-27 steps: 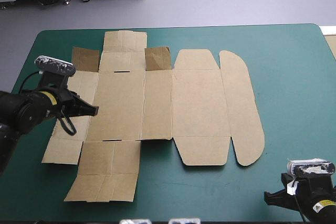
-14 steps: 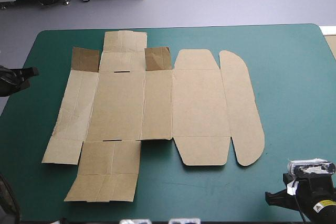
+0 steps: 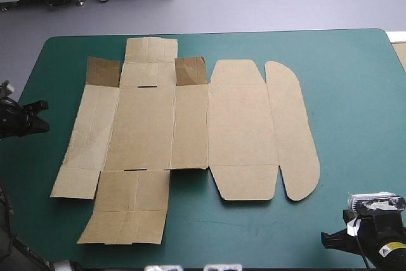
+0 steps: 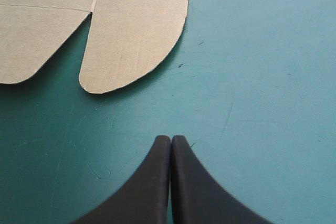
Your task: Fold the box
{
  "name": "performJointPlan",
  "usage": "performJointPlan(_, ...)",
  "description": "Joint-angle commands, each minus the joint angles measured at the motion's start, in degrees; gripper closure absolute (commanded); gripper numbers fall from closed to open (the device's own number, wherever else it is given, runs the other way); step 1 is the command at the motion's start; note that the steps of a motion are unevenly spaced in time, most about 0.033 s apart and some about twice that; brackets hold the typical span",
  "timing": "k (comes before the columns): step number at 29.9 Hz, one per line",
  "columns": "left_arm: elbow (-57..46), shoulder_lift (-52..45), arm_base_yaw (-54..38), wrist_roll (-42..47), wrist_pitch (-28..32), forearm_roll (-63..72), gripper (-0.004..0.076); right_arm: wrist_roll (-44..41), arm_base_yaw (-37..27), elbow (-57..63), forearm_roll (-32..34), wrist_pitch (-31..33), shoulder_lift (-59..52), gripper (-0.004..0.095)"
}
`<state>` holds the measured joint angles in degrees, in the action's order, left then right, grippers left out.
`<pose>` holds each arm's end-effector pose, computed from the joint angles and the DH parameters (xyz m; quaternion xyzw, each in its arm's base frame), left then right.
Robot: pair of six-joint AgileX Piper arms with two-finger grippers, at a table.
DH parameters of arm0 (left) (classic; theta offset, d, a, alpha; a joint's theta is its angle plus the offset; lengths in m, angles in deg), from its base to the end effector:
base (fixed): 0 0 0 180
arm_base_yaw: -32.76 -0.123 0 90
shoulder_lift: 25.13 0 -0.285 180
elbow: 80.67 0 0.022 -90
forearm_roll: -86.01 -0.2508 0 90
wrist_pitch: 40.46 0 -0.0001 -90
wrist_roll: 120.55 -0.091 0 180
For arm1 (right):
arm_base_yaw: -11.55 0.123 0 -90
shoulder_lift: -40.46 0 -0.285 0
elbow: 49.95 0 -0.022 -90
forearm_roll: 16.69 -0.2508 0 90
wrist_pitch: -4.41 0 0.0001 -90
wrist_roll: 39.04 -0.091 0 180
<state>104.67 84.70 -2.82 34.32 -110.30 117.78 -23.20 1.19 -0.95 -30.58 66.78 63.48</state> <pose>0.3166 0.1712 0.2715 -0.1687 0.9492 -0.2014 0.1731 0.0366 0.0130 0.2713 -0.0336 0.9145 0.0301 0.4020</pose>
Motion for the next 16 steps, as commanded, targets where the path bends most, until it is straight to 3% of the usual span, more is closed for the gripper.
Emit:
performJointPlan(1, 1.61, -2.57, 0.11, -0.93, -4.09, 2.77, 0.0674, 0.51, -0.02, -1.24, -0.39, -3.31, 0.62, 0.0921)
performJointPlan(3, 1.61, -2.57, 0.11, -1.05, -4.09, 2.56, 0.0607, 0.51, -0.02, -1.24, -0.39, -3.31, 0.62, 0.0921)
performJointPlan(9, 1.25, -2.57, 0.11, -1.05, -4.09, 2.31, 0.0287, 0.51, -0.02, -1.24, -0.39, -3.31, 0.62, 0.0921)
performJointPlan(16, -8.37, -2.57, 0.11, -4.62, -4.42, 3.71, 0.0279, 0.38, -0.02, -1.24, -0.39, -3.31, 0.62, 0.0921)
